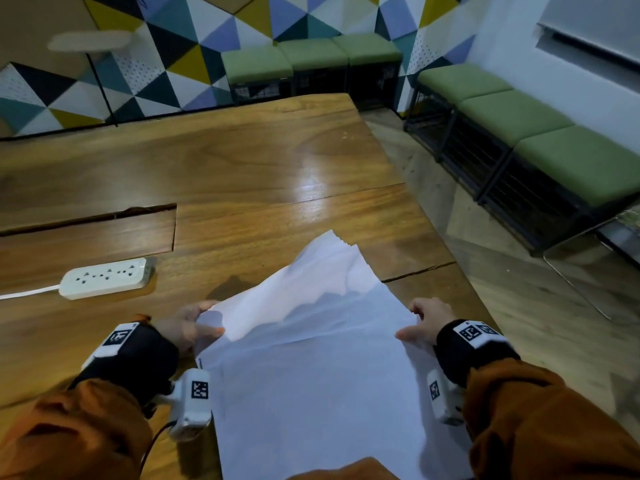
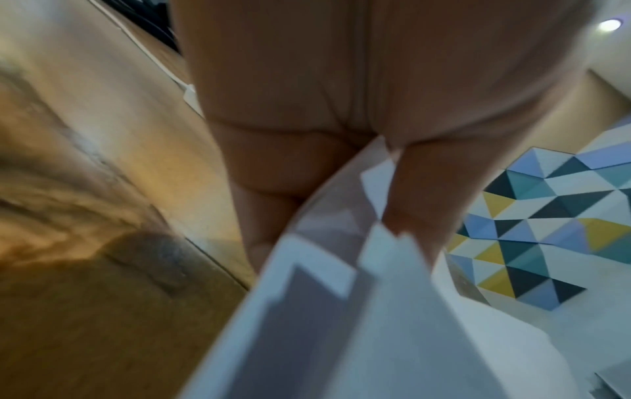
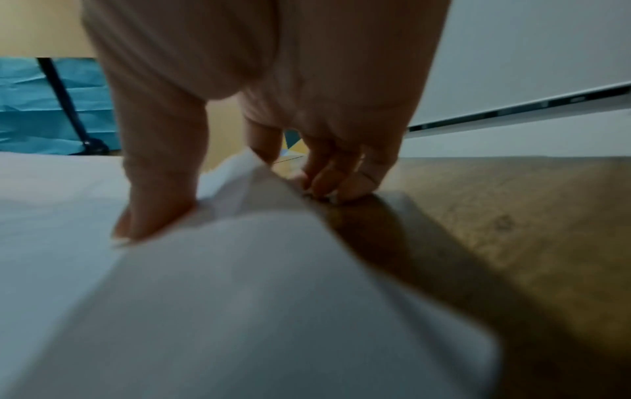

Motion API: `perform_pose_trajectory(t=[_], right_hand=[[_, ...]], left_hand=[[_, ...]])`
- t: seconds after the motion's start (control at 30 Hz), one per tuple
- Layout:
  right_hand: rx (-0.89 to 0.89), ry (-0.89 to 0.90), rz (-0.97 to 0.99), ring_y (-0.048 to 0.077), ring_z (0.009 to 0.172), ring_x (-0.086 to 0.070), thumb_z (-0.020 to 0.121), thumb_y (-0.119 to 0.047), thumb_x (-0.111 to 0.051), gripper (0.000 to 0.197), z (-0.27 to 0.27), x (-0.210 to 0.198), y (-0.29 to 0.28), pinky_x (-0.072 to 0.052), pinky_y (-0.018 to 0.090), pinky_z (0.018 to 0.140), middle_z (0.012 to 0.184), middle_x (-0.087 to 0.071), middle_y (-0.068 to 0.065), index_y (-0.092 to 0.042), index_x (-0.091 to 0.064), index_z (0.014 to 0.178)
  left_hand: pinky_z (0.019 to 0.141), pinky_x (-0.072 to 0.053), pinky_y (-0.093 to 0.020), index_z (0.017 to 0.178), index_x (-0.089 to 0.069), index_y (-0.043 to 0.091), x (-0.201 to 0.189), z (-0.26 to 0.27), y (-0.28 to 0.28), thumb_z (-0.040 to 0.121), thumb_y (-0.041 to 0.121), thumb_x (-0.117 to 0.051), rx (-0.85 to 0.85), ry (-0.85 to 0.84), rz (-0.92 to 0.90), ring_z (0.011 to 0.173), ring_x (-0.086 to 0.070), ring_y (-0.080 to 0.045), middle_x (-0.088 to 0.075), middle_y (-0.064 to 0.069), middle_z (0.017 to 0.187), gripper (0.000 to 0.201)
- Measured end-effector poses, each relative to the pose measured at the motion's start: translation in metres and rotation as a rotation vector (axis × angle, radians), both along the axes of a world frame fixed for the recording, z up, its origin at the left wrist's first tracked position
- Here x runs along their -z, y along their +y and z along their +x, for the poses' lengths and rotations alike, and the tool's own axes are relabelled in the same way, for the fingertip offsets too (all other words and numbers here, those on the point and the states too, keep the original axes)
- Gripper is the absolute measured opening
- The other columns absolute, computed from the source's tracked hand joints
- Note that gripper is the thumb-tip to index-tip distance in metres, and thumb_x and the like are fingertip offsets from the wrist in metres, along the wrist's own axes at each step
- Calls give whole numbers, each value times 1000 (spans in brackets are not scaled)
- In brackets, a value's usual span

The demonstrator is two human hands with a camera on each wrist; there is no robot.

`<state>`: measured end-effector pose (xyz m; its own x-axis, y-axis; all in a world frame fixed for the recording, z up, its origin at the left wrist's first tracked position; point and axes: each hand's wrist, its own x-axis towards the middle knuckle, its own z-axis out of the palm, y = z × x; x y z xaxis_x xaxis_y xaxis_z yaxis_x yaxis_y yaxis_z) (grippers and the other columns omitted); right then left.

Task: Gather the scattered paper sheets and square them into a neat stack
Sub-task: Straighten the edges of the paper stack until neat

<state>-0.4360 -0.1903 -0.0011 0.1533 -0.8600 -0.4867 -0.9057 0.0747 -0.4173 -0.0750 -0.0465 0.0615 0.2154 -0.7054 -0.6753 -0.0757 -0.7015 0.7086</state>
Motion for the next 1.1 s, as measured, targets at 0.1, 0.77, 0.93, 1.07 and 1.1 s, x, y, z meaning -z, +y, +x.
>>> perform_pose_trajectory(t=[0.1, 0.77, 0.93, 1.07, 1.1], right_hand=[[-64, -117, -63, 16, 88, -40, 56, -27, -83, 40, 6, -4, 0, -38, 27, 76, 100, -38, 0, -22, -48, 73], [210, -715, 38, 30, 81, -64, 66, 12, -70, 47, 19, -17, 7, -54, 34, 67, 99, -65, 22, -8, -52, 104], [240, -942, -173, 8, 78, -67, 64, 11, -72, 60, 15, -47, 4, -56, 26, 73, 96, -68, 8, 1, -51, 119], [299, -1067, -368, -7, 65, -64, 70, 12, -67, 41, 13, -91, 9, -52, 10, 61, 70, -72, -23, -20, -57, 93], [306, -1087, -405, -7, 65, -64, 72, 12, -66, 39, 12, -98, 12, -51, 9, 60, 69, -71, -25, -22, -57, 88]], left_hand=[[65, -44, -30, 100, -57, 11, 2, 2, 2, 78, -13, -56, -9, -19, 49, 79, -54, -23, -59, -9, 85, 33], [85, -50, -41, 141, -20, 24, 13, -19, 26, 59, -7, -78, -169, -376, -166, 111, -49, -32, -45, -11, 124, 105], [64, -49, -16, 120, -49, 0, -17, -31, 12, 76, -15, -60, -445, -232, -569, 89, -57, -25, -61, -13, 105, 48], [62, -42, -6, 98, -61, -1, -51, -30, 5, 78, 7, -68, -440, -568, -795, 82, -59, -16, -63, -9, 87, 23], [56, -38, 1, 94, -61, 3, -61, -33, 6, 78, 11, -69, -430, -618, -853, 73, -60, -5, -64, -1, 75, 20]])
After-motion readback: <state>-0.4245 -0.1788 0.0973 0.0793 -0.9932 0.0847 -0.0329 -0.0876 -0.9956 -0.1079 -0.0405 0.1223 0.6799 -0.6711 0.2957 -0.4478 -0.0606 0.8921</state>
